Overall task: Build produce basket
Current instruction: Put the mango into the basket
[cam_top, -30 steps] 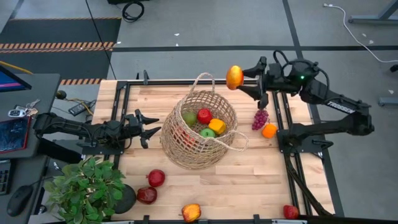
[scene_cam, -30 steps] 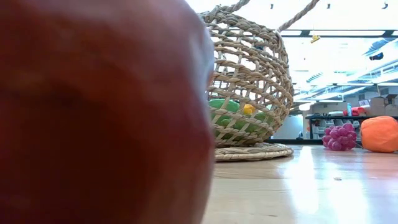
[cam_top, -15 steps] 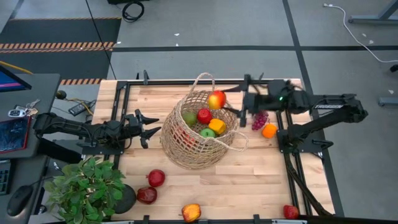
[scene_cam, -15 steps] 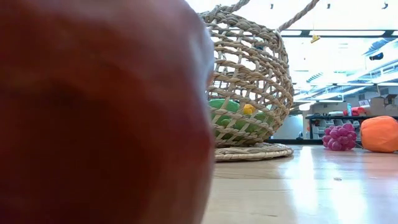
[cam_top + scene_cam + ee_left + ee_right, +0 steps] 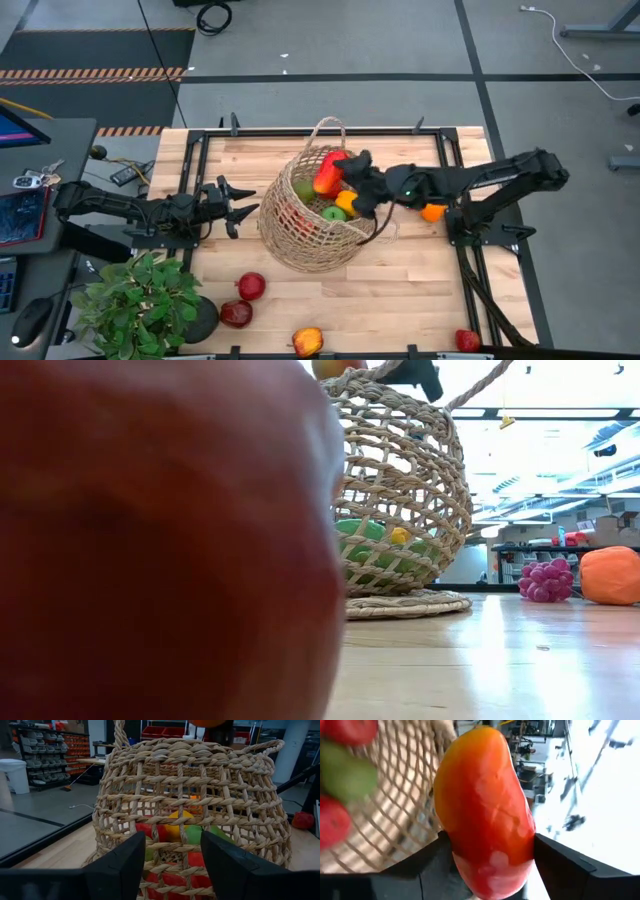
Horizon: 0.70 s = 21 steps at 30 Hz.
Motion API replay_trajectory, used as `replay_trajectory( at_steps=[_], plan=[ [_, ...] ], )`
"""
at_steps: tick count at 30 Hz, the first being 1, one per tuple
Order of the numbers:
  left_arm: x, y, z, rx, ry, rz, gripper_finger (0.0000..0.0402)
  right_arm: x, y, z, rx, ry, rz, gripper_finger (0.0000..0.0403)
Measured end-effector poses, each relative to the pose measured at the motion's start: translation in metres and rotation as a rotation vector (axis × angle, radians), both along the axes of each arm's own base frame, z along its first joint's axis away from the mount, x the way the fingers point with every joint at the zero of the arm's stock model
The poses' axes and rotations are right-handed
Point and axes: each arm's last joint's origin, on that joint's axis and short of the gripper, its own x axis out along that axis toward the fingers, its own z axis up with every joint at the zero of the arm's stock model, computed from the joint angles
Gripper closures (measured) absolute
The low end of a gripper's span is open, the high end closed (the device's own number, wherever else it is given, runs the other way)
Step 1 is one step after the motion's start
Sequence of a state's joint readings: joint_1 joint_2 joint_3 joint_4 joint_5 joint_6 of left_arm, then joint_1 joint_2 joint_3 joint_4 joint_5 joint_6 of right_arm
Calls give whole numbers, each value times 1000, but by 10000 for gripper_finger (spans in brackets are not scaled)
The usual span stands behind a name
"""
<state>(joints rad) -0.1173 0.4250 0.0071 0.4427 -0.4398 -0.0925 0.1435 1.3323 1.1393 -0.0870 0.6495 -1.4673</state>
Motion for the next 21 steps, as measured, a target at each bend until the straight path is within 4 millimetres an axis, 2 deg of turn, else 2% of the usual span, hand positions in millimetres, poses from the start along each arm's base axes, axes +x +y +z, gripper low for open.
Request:
replay_trajectory(
  at_steps=[6,12,17,21],
  plan=[
    [0,0,0,0,0,0,201,17,1,-10,-219,88,-35,136],
    [0,0,0,0,0,0,207,20,4,-13,-326,160,-28,136],
    [0,0,0,0,0,0,203,20,4,-11,-298,122,-36,136],
    [0,0,0,0,-1,1,201,21,1,-8,-66,-55,-101,136]
  ],
)
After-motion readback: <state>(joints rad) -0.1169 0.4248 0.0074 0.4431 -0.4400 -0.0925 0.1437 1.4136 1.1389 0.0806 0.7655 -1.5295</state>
